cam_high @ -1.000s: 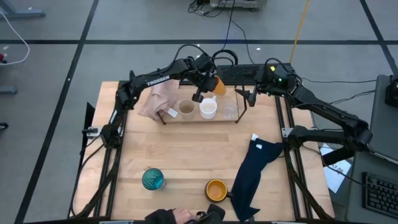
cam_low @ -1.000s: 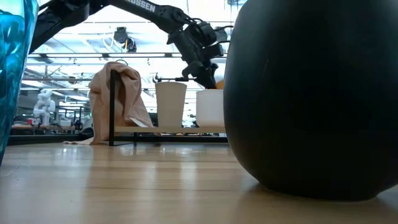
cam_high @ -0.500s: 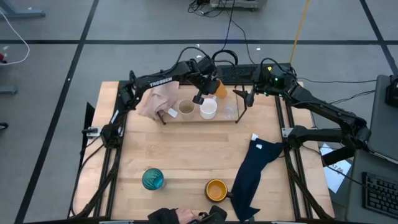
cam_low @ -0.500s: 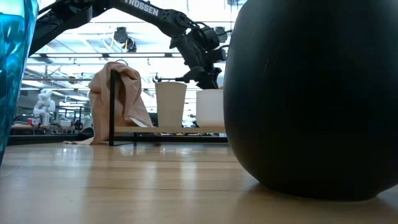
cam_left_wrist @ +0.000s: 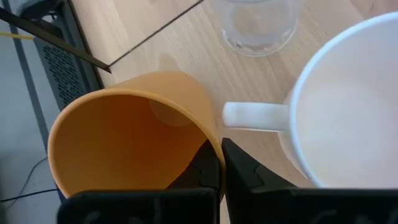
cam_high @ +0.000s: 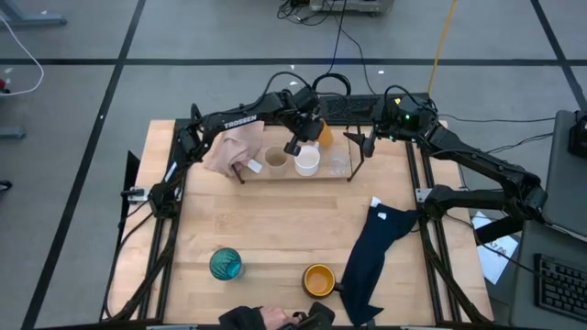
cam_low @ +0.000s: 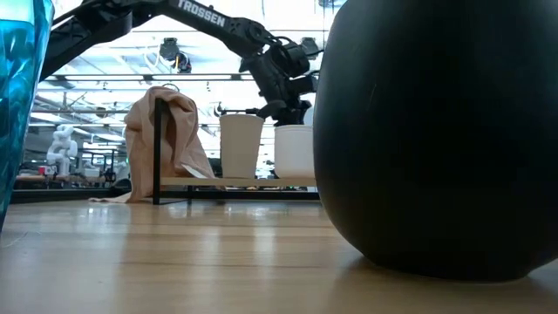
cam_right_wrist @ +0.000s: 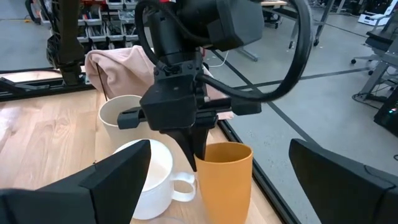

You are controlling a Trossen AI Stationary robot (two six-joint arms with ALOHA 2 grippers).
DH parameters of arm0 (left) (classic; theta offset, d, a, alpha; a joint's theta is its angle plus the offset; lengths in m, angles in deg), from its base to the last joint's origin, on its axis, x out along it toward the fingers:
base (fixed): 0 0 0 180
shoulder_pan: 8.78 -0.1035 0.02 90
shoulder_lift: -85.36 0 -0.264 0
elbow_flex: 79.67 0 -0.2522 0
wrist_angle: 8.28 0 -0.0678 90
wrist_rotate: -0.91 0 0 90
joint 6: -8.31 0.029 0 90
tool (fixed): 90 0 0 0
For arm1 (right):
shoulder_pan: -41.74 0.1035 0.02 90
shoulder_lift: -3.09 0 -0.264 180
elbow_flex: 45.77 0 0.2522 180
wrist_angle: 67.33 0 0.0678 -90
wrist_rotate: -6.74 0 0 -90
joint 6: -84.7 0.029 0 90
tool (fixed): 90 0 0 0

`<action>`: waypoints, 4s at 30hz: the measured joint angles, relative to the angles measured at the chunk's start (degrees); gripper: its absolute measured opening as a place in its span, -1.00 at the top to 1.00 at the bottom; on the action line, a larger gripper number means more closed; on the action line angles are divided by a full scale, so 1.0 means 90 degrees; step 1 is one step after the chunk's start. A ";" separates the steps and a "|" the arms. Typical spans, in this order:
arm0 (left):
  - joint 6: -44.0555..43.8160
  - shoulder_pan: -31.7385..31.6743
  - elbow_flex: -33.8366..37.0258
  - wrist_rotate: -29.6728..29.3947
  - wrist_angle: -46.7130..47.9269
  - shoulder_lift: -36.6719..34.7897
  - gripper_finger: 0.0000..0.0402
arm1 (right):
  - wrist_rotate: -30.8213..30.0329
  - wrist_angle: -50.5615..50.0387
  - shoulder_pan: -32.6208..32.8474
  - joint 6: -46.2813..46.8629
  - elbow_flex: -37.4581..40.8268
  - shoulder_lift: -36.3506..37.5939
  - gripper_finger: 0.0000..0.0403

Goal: Stack small to large cups/mugs on shelf
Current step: Put the orange cup on the shelf, then put the black mug on the shelf

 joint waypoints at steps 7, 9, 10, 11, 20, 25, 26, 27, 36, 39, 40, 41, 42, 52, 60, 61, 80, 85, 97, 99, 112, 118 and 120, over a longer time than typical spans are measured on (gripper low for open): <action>-0.0016 0.0024 0.0000 -0.0135 -0.0069 -0.0002 0.98 | 0.0000 0.0000 0.0000 0.0000 0.0000 0.0000 -0.85; -0.0019 0.0042 0.0000 -0.0136 -0.0066 -0.0002 0.97 | 0.0000 0.0000 0.0000 0.0002 0.0000 0.0000 -0.85; -0.0018 0.0051 0.0000 -0.0138 -0.0065 -0.0002 0.97 | 0.0000 0.0000 0.0000 0.0001 0.0000 0.0000 -0.85; -0.0019 0.0060 0.0000 -0.0142 -0.0067 -0.0002 0.97 | 0.0000 0.0000 0.0000 0.0002 0.0000 0.0000 -0.85; -0.0056 0.0173 0.0000 -0.0468 -0.0084 -0.0007 0.93 | 0.0000 0.0000 0.0000 0.0005 0.0000 0.0000 -0.85; -0.0056 0.0175 0.0000 -0.0471 -0.0087 -0.0008 0.93 | 0.0000 0.0000 0.0000 0.0005 0.0000 0.0000 -0.85; -0.0056 0.0175 0.0000 -0.0471 -0.0087 -0.0010 0.94 | 0.0000 0.0000 0.0000 0.0005 0.0000 0.0000 -0.85; -0.0056 0.0175 0.0000 -0.0471 -0.0090 -0.0010 0.95 | 0.0000 -0.0002 0.0000 0.0005 0.0000 0.0000 -0.85; -0.0049 0.0177 0.0000 -0.0510 -0.0106 -0.0012 0.88 | 0.0000 -0.0002 0.0000 0.0007 0.0000 0.0000 -0.85; -0.0051 0.0185 0.0000 -0.0512 -0.0103 -0.0012 0.88 | 0.0000 -0.0002 0.0000 0.0007 0.0000 0.0000 -0.85; -0.0050 0.0187 0.0000 -0.0513 -0.0102 -0.0012 0.88 | 0.0000 -0.0002 0.0000 0.0007 0.0000 0.0000 -0.85; -0.0051 0.0189 0.0000 -0.0516 -0.0102 -0.0012 0.88 | 0.0000 -0.0002 0.0000 0.0019 0.0000 0.0000 -0.85; -0.0051 0.0189 0.0000 -0.0517 -0.0099 -0.0012 0.88 | 0.0000 -0.0002 0.0000 0.0025 0.0000 0.0000 -0.85; -0.0051 0.0295 0.0000 -0.0713 -0.0099 -0.0012 0.87 | 0.0000 -0.0002 0.0000 0.0036 0.0000 0.0000 -0.85; -0.0061 0.0296 0.0000 -0.0796 -0.0105 -0.0012 0.87 | 0.0000 -0.0002 0.0000 0.0053 0.0000 0.0000 -0.85; -0.0062 0.0295 0.0000 -0.0801 -0.0106 -0.0012 0.87 | 0.0000 -0.0003 0.0000 0.0056 0.0000 0.0000 -0.85; -0.0190 0.0289 -0.0396 -0.0802 -0.0076 -0.0024 0.74 | 0.0000 -0.0005 0.0000 0.0073 0.0000 0.0000 -0.85; -0.0255 0.0289 -0.0634 -0.0755 0.0148 -0.0025 0.58 | 0.0000 -0.0005 -0.0001 0.0077 0.0000 0.0000 -0.85; -0.0278 0.0291 -0.0634 -0.0645 0.0193 -0.0024 0.56 | 0.0000 -0.0007 -0.0002 0.0124 0.0000 0.0000 -0.85; -0.0256 0.0294 -0.0634 -0.0901 0.0192 -0.0024 0.56 | 0.0001 -0.0007 -0.0002 0.0121 0.0000 0.0000 -0.85; -0.0576 0.0480 -0.1690 -0.1357 0.1053 -0.0068 0.56 | 0.0000 -0.0002 -0.0002 0.0107 0.0000 0.0005 -0.85; -0.1501 0.0675 -0.1613 -0.1443 0.1004 -0.0968 0.56 | 0.0000 -0.0002 -0.0001 0.0099 0.0000 0.0089 -0.85; -0.2002 0.0676 -0.1622 -0.1105 0.1233 -0.1386 0.56 | 0.0000 -0.0003 -0.0002 0.0097 0.0000 0.0194 -0.85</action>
